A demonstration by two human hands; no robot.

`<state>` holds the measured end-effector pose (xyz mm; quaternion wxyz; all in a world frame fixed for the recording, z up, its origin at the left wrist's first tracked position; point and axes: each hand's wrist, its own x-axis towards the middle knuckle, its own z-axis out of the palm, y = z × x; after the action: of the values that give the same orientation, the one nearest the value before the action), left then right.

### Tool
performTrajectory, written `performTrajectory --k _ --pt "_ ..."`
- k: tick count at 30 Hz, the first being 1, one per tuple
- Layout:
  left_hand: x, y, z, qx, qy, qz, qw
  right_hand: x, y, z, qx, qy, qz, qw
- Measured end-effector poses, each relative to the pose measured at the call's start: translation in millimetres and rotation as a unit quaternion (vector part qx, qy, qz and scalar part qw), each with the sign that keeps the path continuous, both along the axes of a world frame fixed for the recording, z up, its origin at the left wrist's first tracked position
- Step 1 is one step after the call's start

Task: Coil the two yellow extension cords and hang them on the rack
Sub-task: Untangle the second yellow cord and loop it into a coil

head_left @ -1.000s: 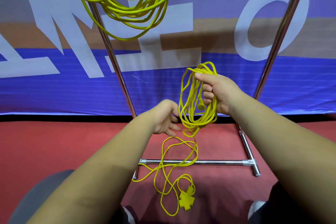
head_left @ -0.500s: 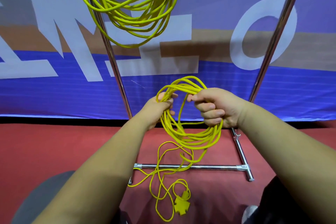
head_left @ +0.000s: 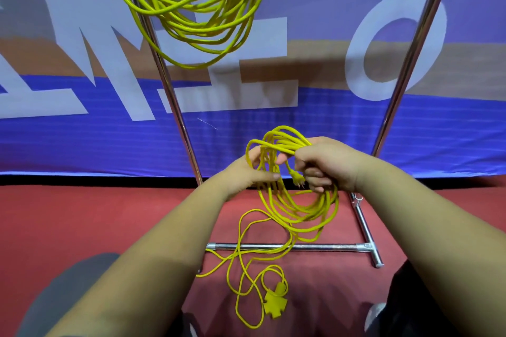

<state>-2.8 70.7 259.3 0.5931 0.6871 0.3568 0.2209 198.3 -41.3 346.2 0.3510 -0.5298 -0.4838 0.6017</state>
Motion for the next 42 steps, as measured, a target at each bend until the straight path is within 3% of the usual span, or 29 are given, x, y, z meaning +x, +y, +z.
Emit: performTrajectory --k 8,13,17,23,29,36,40,42 --pt "7.1 -6.3 13.8 0.022 -0.061 0.009 0.998 7.0 1.3 -0.4 0.008 0.062 0.097 0.993" --pt "9.0 -3.4 28.8 0.040 -0.029 0.089 0.995 20.4 5.8 -5.8 -0.035 0.046 0.142 0.988" --pt "11.5 -0.4 41.0 0.130 0.020 0.079 0.988 20.8 5.8 -7.1 -0.083 0.075 0.121 0.986" --pt "21.8 -12.7 49.6 0.194 0.092 0.034 0.976 18.6 11.2 1.2 -0.101 0.172 0.104 0.974" --pt "25.5 -14.7 52.6 0.224 0.134 0.016 0.965 1.9 16.6 0.9 -0.126 0.083 0.049 0.987" --pt "32.2 -13.1 43.0 0.193 0.134 0.012 0.972 6.9 22.0 -5.3 -0.134 -0.016 0.029 0.990" --pt "20.1 -1.3 19.9 0.011 0.047 -0.045 0.998 19.6 25.1 -8.1 -0.149 -0.036 -0.002 0.988" --pt "12.9 3.5 -7.7 -0.084 0.034 -0.007 0.996 27.4 26.8 -10.8 -0.156 -0.045 -0.034 0.986"
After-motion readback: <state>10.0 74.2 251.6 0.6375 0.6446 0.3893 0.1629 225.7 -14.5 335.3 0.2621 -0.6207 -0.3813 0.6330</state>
